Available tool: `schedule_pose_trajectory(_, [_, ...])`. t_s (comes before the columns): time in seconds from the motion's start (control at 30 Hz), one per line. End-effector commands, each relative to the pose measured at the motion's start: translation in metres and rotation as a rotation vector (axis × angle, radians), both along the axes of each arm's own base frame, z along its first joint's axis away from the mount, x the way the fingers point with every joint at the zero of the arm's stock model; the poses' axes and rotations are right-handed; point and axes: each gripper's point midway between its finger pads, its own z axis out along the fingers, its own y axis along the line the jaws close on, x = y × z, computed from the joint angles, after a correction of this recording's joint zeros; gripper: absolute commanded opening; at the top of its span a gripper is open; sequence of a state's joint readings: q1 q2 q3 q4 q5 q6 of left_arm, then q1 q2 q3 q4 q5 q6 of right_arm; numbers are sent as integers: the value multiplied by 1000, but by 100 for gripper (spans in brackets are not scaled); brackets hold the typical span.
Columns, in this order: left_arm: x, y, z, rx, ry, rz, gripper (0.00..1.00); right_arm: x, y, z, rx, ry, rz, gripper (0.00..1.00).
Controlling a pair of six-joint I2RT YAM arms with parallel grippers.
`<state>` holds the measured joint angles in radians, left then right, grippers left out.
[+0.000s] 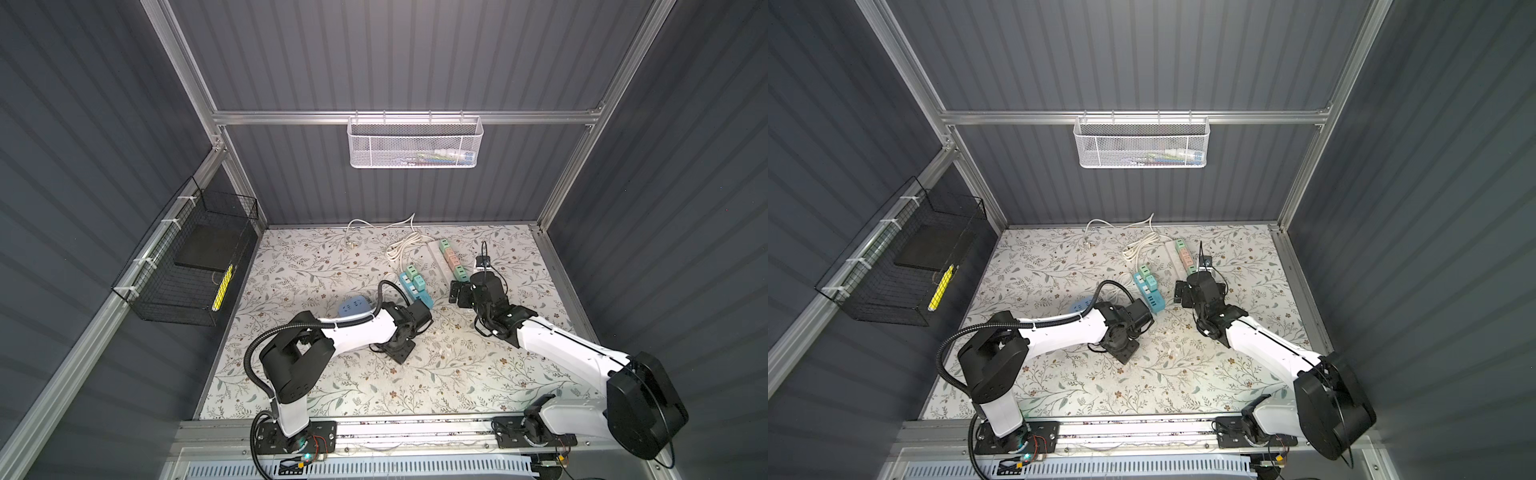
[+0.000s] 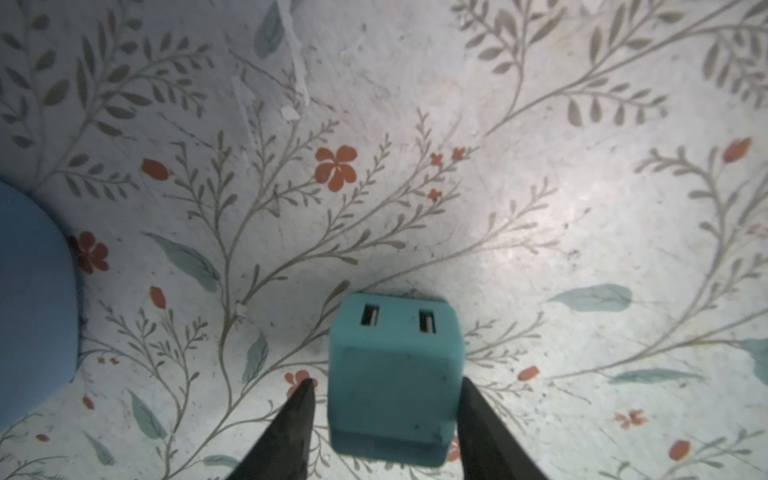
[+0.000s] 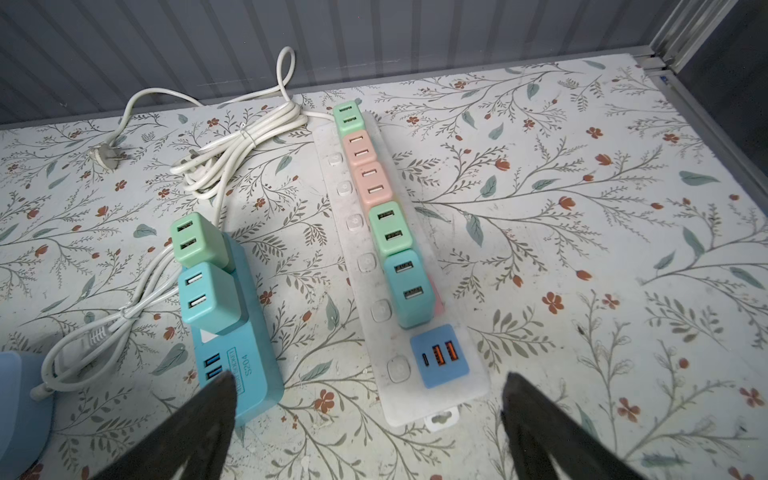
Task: Insert the plug
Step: 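Lift the teal cube plug with the left gripper while the right gripper moves, then bring the teal cube plug toward the right gripper and grasp it with the right gripper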
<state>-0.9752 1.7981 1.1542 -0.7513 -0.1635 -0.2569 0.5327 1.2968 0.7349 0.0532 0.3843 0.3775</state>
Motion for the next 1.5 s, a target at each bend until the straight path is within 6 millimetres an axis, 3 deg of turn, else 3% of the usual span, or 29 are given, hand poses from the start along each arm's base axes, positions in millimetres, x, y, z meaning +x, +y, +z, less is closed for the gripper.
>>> schedule_pose_trajectory(0.0, [-3,8,-14,24,18,19,48,-1,2,-1,-3,-1,14,99])
schedule_pose_trajectory(0.17, [1,8,-11,-1,-16,31,39,-2,3,0,1,-2,20,99])
schedule_pose_trajectory(0.33, [18,-2,16,-92,-145,20,29,-2,8,0,1,-1,38,99])
schedule_pose_trajectory(0.43, [35,-13,43,-216,-286,16,24,-4,17,4,16,2,85,98])
schedule_pose_trajectory(0.5, [51,-16,71,-325,-466,47,16,-5,26,9,28,25,129,99])
schedule_pose_trajectory(0.6, [66,-15,116,-487,-687,70,14,-12,43,15,44,120,222,97])
schedule_pose_trajectory(0.77, [71,-27,160,-614,-854,-27,14,-51,84,43,219,183,484,85])
schedule_pose_trajectory(0.93, [69,-33,176,-673,-903,-70,15,-77,115,65,349,254,657,64])
schedule_pose_trajectory(1.17, [68,-40,183,-697,-936,-128,17,-103,144,92,450,220,856,60])
schedule_pose_trajectory(1.3, [66,-44,188,-713,-927,-144,17,-102,150,87,455,232,874,60])
schedule_pose_trajectory(1.47, [67,-39,190,-696,-934,-126,16,-96,165,89,473,246,911,51])
